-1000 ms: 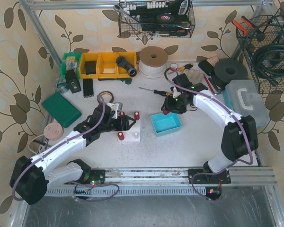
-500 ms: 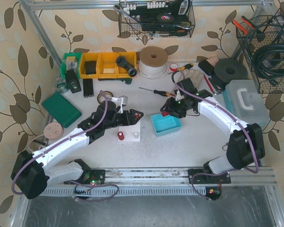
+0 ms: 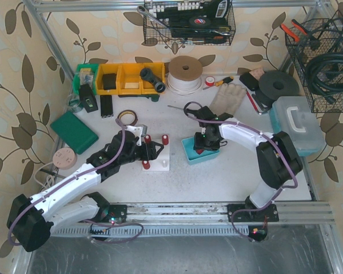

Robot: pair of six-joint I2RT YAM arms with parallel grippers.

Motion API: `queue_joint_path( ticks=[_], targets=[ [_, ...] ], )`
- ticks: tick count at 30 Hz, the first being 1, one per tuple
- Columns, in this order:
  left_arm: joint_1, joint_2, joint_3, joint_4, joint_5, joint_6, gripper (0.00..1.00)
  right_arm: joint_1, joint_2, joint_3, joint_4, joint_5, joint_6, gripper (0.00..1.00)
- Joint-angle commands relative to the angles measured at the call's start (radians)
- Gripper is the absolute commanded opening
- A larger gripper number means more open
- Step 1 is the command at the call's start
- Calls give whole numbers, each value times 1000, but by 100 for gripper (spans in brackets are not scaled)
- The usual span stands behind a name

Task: Install the large spring

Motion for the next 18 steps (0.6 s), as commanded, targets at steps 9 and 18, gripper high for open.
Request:
queue_joint_path(
  ticks=[9,18],
  targets=[
    [1,21,4,26,-19,37,71,51,120,89,26,134,-175,48],
    [1,30,2,35,-8,42,72,49,83,114,-14,148,-113,76]
  ],
)
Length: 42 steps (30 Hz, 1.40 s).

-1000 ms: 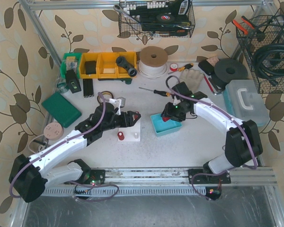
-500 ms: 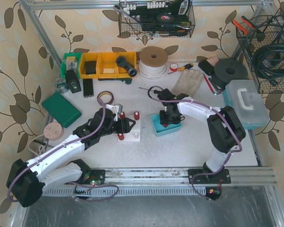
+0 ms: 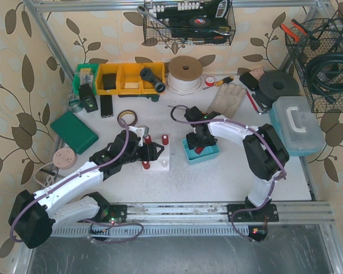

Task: Install the large spring

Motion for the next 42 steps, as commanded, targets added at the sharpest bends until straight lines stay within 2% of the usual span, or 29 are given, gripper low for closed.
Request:
queue_joint_path(
  ticks=[1,10,18,28,42],
  targets=[
    [1,-1,1,34,-6,26,72,2,-44,34,-34,22,65,77],
    [1,-5,-5,49,11,33,72,-12,-112,42,-115,0,404,77],
    [1,-19,-15,55,16,35,72,-17,-118,-51,-61,-70,621,65],
    [1,-15,-16,61,16,35,72,-41,-92,-101,-6,-100,684,57],
    [1,3,-8,58,11,34,72,-69,3,-42,-16,-53,629,49]
  ],
)
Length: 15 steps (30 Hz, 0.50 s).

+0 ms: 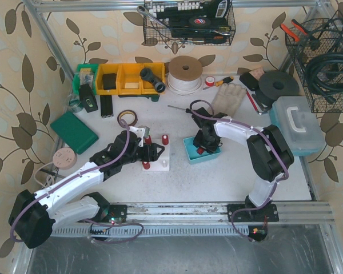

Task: Install the large spring

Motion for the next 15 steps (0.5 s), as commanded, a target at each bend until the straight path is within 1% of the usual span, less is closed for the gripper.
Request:
queue_joint_path(
  ticks=[1,4,7,12,14,15],
  targets=[
    [1,3,7,29,4,10,72,-4,42,27,-19,36,-19,48],
    [1,4,9,29,5,10,72,-6,51,28,-20,44,-27,47],
    [1,11,11,29,4,10,72,-8,62,29,-20,55,-35,41],
    [1,13,14,26,3,11,72,-7,65,34,-29,64,-51,23],
    [1,12,13,26,2,10,72,-4,52,39,-38,63,-57,17],
    [1,12,13,25,3,10,72,-1,40,40,-41,64,-60,13]
  ],
)
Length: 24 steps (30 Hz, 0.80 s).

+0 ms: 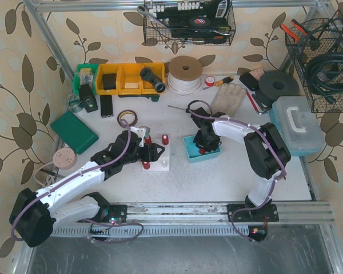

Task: Install the large spring

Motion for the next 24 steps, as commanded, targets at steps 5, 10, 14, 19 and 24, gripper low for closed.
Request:
queue_joint_path(
  ticks=[5,10,14,19,24],
  targets=[
    [1,-15,24,14,20,14,71,10,-91,16,-24,4,-20,0],
    [1,-34,63,8,71,13,70,8,-215,27,-12,-49,-9,0],
    [0,-37,114,32,98,-19,70,-2,-311,40,0,-115,45,0],
    [-12,2,214,84,130,-59,70,-42,-479,-97,214,-269,289,0],
    [-81,89,313,92,102,-34,70,-48,-589,-197,387,-311,519,0]
  ],
)
